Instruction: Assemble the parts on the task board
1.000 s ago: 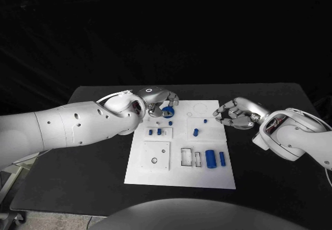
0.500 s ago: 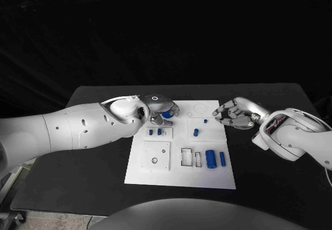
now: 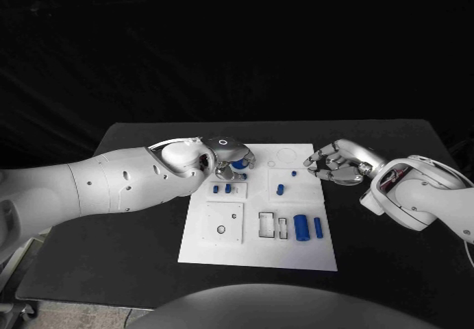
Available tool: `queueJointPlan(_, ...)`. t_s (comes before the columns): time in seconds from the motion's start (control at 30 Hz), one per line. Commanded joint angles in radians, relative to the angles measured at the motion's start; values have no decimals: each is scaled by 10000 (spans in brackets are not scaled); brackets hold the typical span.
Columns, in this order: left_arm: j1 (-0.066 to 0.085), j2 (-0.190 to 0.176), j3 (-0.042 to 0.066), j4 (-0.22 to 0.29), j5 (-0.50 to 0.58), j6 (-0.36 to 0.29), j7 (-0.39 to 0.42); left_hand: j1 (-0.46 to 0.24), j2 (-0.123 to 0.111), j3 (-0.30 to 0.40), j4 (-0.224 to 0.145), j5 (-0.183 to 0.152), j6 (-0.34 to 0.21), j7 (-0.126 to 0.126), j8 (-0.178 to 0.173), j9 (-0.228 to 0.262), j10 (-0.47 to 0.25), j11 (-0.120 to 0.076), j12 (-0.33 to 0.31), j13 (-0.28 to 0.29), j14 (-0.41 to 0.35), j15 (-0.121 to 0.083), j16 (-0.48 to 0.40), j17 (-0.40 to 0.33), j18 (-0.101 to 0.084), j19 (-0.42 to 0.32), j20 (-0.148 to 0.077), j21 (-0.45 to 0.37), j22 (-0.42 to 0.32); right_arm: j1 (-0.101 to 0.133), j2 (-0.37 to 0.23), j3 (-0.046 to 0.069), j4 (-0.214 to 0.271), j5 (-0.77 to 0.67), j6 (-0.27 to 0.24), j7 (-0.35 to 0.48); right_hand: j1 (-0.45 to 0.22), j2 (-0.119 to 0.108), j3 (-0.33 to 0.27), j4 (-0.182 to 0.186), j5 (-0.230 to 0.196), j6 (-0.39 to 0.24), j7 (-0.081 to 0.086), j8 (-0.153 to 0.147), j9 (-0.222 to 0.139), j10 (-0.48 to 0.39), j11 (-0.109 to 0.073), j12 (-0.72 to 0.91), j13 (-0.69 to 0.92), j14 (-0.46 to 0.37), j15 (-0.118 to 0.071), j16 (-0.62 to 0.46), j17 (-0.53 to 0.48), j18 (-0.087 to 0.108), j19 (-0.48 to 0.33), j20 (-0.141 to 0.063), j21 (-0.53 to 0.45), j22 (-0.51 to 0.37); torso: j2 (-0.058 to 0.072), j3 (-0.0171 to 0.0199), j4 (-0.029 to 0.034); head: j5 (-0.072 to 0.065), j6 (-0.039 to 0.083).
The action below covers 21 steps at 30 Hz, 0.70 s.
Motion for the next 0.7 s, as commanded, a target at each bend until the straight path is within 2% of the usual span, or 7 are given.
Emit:
queueJointPlan(0.03,-20,73,0,-62,-129,238,-34,-100,15,87,-28,83,145,-4,-84,-173,20,-12,-144,-243,-20,-21,-34,-53,35,97,5,75,1666,-13,-3,2,-1,44,-35,104,-3,-34,53,-9,53,84,-15,45,11,11,30,-22,1362,288,32,-27,293,32,-37,-14,4,938,7,1,-12,16,2)
queueJointPlan(0.23,-67,156,0,-208,-131,248,-32,-165,5,193,-97,100,312,-5,-251,-482,289,-72,-355,-708,16,-67,-22,-116,26,143,-27,119,1678,-20,-6,2,-5,54,-51,111,-3,-34,53,-9,53,84,-15,45,11,11,30,-22,1362,288,32,-27,293,32,-37,-14,4,938,5,7,-13,-13,2)
queueJointPlan(0.4,-97,201,1,-336,-132,209,-48,-217,-8,296,-143,99,461,94,-453,-759,563,-140,-516,-1077,58,-110,5,-137,10,205,-63,191,1701,-39,-8,2,-9,66,-62,117,-1,-37,59,-14,67,89,-14,48,13,11,32,-22,1362,289,33,-23,296,31,-37,-14,6,939,0,2,-8,-48,2)
queueJointPlan(0.7,-113,316,1,-493,-132,213,-22,-219,20,406,-223,108,767,205,-536,-945,882,-206,-565,-1336,87,-166,35,-147,6,225,-98,206,1706,-112,1,2,-37,117,-115,123,5,-35,69,-20,80,90,-13,48,13,12,35,-22,1363,288,35,-25,294,32,-40,-13,-6,937,2,5,-12,-23,2)
